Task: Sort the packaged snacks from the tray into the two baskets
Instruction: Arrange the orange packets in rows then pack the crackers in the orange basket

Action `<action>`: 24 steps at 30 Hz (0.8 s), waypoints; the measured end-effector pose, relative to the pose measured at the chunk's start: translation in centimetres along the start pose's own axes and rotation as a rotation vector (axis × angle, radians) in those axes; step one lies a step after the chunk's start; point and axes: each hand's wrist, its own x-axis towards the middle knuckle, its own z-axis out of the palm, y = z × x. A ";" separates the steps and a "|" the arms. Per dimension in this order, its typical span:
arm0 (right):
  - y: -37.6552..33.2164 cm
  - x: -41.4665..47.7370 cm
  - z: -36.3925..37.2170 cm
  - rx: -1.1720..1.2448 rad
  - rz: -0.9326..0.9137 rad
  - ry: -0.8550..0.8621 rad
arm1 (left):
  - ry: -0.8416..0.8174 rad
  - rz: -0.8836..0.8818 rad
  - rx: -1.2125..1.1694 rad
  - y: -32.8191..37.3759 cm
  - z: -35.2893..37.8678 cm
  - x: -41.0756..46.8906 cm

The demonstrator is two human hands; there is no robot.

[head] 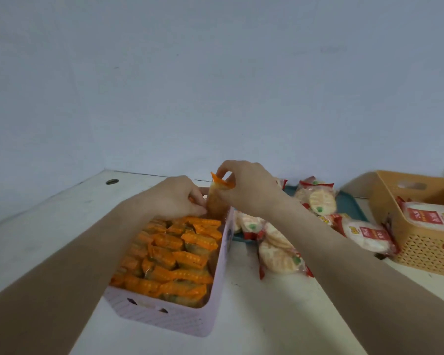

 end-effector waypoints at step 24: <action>11.8 -10.3 -10.1 -0.348 0.361 0.224 | 0.002 0.310 0.130 21.0 6.3 1.1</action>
